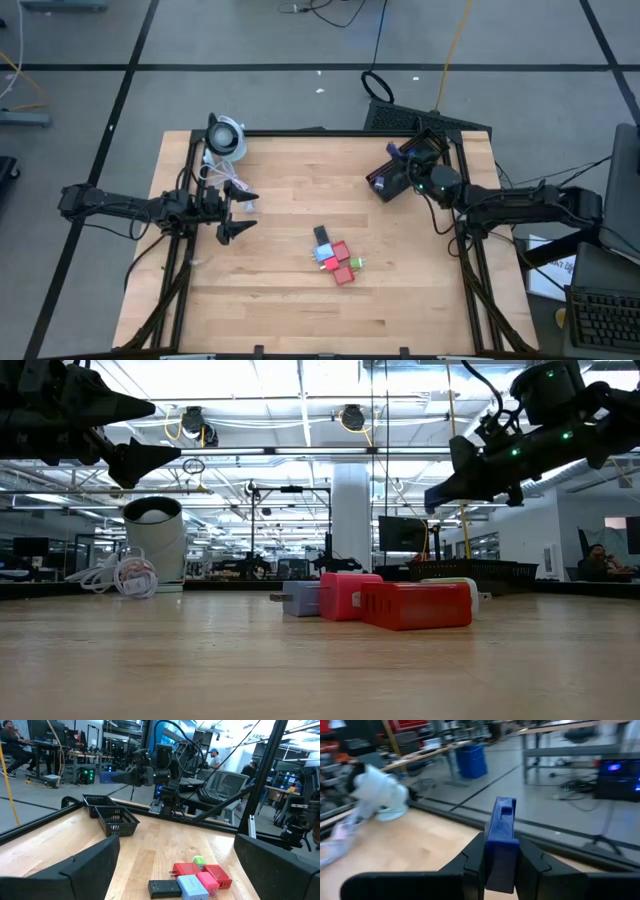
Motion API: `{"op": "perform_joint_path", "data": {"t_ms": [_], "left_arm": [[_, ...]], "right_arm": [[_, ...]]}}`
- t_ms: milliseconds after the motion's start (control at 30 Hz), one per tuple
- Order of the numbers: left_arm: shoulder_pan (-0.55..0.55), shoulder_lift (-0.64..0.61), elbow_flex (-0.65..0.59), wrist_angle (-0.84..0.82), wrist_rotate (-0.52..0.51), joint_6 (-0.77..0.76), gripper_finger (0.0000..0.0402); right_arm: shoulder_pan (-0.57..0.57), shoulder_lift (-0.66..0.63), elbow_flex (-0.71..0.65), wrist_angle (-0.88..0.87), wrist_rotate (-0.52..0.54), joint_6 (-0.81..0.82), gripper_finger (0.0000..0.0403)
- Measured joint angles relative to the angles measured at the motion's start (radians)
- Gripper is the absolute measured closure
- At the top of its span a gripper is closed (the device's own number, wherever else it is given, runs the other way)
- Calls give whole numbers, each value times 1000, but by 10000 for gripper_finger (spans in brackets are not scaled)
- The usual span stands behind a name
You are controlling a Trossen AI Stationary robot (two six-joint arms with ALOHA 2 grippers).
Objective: Pick & Place Office items
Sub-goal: Put the violet digital timer into the top black bin
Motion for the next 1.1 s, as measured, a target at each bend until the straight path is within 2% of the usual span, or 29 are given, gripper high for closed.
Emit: {"op": "perform_joint_path", "data": {"t_ms": [200,367,633,767,900,1100], "left_arm": [[0,0,0,0,0,0,5],[0,0,0,0,0,-1,4],[0,0,0,0,0,0,5],[0,0,0,0,0,0,5],[0,0,0,0,0,-1,4],[0,0,0,0,0,0,4]], "right_arm": [[-5,0,0,0,149,-47,349],[-5,1,0,0,219,-69,349],[-5,1,9,-11,341,-200,349],[-22,1,87,-159,338,-210,348],[-68,1,223,-437,324,-184,348],[-180,12,400,-767,181,-133,348]]}}
